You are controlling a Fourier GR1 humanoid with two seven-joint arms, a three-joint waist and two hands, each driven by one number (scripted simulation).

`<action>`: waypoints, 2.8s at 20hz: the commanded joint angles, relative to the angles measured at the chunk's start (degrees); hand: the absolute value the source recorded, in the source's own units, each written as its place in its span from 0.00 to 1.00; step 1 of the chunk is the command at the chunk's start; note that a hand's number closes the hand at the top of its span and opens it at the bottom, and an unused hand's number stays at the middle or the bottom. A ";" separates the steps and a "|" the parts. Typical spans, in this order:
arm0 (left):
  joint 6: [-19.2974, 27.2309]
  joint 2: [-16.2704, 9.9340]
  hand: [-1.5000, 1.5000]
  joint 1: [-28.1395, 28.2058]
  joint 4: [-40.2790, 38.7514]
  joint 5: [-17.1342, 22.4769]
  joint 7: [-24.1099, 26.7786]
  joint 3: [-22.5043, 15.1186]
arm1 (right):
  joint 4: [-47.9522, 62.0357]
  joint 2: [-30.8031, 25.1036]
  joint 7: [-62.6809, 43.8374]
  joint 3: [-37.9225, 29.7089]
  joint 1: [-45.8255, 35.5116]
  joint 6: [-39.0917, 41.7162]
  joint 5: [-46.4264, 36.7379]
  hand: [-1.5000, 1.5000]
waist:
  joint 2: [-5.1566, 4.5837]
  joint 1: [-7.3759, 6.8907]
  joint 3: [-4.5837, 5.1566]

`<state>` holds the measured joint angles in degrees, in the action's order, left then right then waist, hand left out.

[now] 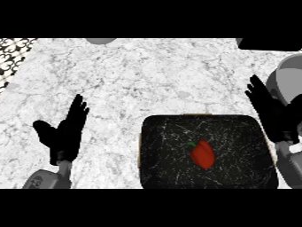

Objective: Pick the bell pepper from the tray and place it in the pot

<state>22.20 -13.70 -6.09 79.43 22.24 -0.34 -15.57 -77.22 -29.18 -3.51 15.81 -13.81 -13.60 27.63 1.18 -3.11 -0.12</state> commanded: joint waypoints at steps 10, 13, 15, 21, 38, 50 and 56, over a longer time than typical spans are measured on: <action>-2.93 -4.27 0.50 -12.85 6.83 -3.39 3.65 1.65 | -6.14 -6.10 19.38 9.40 -22.52 39.75 -6.04 0.00 | -2.94 -4.04 -0.39; -3.12 -4.93 0.50 -12.75 6.23 -3.41 3.56 2.22 | -6.70 -7.18 31.17 10.13 -23.81 46.91 -9.44 0.00 | -3.13 -3.25 -0.47; -4.38 -6.41 0.50 -13.44 7.40 -2.38 2.75 3.43 | -4.43 -9.11 37.93 9.62 -24.85 51.21 -11.98 0.00 | -3.07 -3.22 -0.43; -6.03 -8.92 0.50 -13.49 6.66 -0.85 1.71 6.29 | -1.78 -15.72 52.98 12.32 -28.41 52.94 -27.34 0.00 | -2.71 -1.99 -0.24; -6.21 -7.59 0.50 -9.88 6.50 -2.80 3.07 8.52 | 8.10 -10.09 58.85 32.32 -33.65 36.42 -55.05 0.00 | -1.39 1.98 0.13; -5.51 -5.92 0.50 -10.93 8.44 -4.88 0.07 9.55 | 12.98 -5.90 63.93 34.98 -30.28 31.65 -61.60 0.00 | -1.18 2.52 0.09; -7.67 -6.65 0.50 -8.23 10.07 -4.85 -0.16 11.85 | 12.04 -4.55 63.73 32.60 -28.51 30.94 -63.49 0.00 | -1.11 2.76 0.12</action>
<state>14.62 -20.58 -15.87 87.26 18.00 0.58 -4.18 -64.20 -34.40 55.79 49.90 -42.57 13.17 -34.34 -0.06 -0.49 -0.01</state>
